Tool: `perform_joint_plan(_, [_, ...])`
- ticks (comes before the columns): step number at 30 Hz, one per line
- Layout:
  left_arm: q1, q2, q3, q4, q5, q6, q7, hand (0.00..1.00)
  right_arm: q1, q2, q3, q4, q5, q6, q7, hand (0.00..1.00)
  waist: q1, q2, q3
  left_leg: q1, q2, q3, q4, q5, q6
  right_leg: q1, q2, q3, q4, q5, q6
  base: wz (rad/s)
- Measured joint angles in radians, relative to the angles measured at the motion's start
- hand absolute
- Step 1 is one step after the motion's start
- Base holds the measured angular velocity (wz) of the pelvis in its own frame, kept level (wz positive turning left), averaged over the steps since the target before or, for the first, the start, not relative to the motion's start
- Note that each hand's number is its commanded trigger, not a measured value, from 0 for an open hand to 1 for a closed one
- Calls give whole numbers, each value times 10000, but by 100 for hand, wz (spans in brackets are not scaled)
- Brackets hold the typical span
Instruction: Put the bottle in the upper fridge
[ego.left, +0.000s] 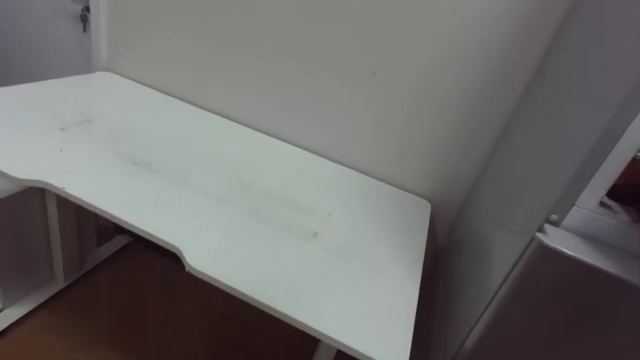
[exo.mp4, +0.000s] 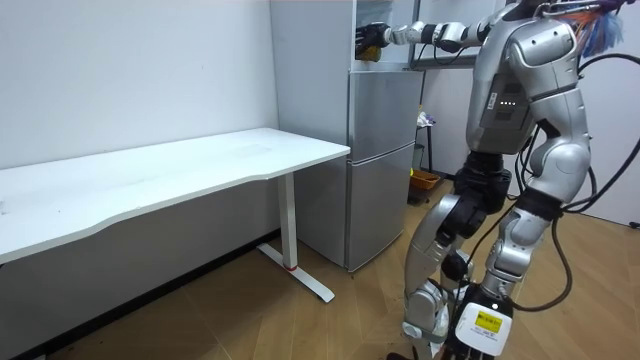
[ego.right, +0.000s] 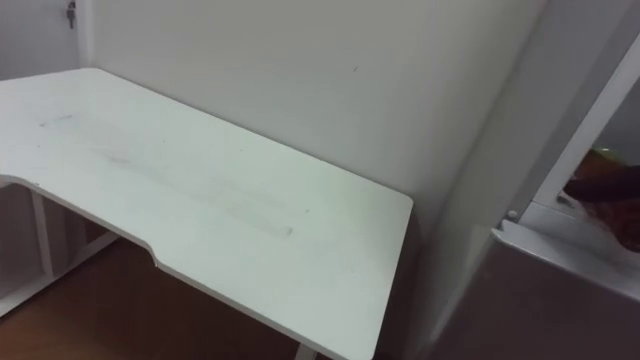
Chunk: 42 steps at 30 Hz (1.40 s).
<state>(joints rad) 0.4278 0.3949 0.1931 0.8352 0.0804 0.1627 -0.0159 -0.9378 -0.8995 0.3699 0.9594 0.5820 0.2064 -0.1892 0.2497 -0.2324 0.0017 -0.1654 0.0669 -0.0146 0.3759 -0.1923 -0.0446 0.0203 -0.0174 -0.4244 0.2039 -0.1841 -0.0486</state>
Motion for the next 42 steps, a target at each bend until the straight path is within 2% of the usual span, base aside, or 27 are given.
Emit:
perform_joint_plan(7, [25, -10, 252, -128, -9, -28, 32, 0, 31, 0, -155, -707, 150, 3, -50, 0, -282, 44, -11, 4, 1, 15, -6, -11, -5, -8, 2, 14, 5, 3, -3, 0])
perform_joint_plan(11, [26, -69, 257, -170, 2, -149, 44, 0, 82, 0, -458, -1146, 151, 2, -187, 0, -426, 107, -65, 24, -2, 51, -88, -7, -4, 7, -2, 31, 19, 5, -1, -1])
perform_joint_plan(13, [89, -291, 378, -161, -29, -197, 85, 0, 82, 0, -769, -1471, 181, 2, -313, 0, -534, 172, -104, 134, -22, 73, -160, -6, -2, 54, -1, 20, 13, 0, 7, 0])
perform_joint_plan(16, [159, -456, 389, -160, -97, -194, 149, 0, 82, -4, -871, -1827, 182, -12, -545, 0, -625, 210, -124, 286, -53, 96, -294, -5, -2, 179, -71, -3, -9, -34, 39, 0])
perform_joint_plan(20, [165, -767, 397, -161, -115, -196, 265, 0, 82, -8, -947, -2021, 201, -79, -622, 0, -799, 204, -124, 524, -90, 128, -429, -10, 1, 316, -115, 9, -16, -95, 72, 0])
perform_joint_plan(22, [203, -868, 415, -178, -115, -199, 235, 0, 82, -9, -1427, -2279, 398, -79, -652, 0, -880, 223, -112, 529, -104, 134, -461, -9, 3, 312, -133, 9, -20, -107, 87, 0])
perform_joint_plan(25, [230, -898, 414, -191, -113, -199, 223, 0, 82, -9, -1826, -2298, 481, -112, -748, 0, -935, 236, -113, 563, -109, 146, -472, -14, 8, 327, -134, 22, -30, -110, 93, 0])
perform_joint_plan(27, [233, -930, 398, -227, -109, -200, 221, 0, 82, -9, -1966, -2304, 497, -330, -836, 0, -1000, 279, -91, 640, -106, 181, -488, -16, 10, 359, -135, 48, -28, -108, 93, -4])
perform_joint_plan(29, [249, -932, 398, -227, -101, -201, 226, 0, 83, -8, -1966, -2311, 501, -394, -835, 0, -1052, 352, -59, 758, -108, 201, -523, -18, 12, 483, -137, 61, -59, -109, 94, -2])
perform_joint_plan(30, [294, -932, 398, -235, -98, -201, 229, 0, 100, -9, -1966, -2352, 502, -410, -832, 0, -1097, 431, -73, 793, -116, 189, -525, -24, 18, 498, -136, 31, -181, -108, 101, 0])
perform_joint_plan(31, [345, -933, 399, -258, -96, -201, 229, 0, 102, -9, -1967, -2421, 501, -427, -827, 0, -1140, 501, -124, 823, -119, 192, -545, -26, 20, 515, -142, 35, -182, -114, 110, 0])
perform_joint_plan(34, [392, -935, 399, -301, -95, -201, 229, 0, 108, -9, -1968, -2673, 503, -469, -789, 0, -1266, 639, -139, 971, -123, 205, -625, -14, 10, 627, -143, 43, -189, -119, 111, 0])
perform_joint_plan(38, [482, -939, 400, -311, -86, -217, 226, 0, 146, -10, -1970, -2675, 558, -646, -743, 0, -1376, 672, -159, 1085, -128, 214, -700, -9, 2, 722, -138, 46, -189, -124, 116, 0])
perform_joint_plan(42, [524, -962, 401, -311, -80, -218, 221, 0, 175, -10, -1973, -2685, 591, -653, -559, 0, -1443, 669, -164, 1095, -131, 224, -716, -10, 2, 763, -136, 53, -197, -124, 117, 0])
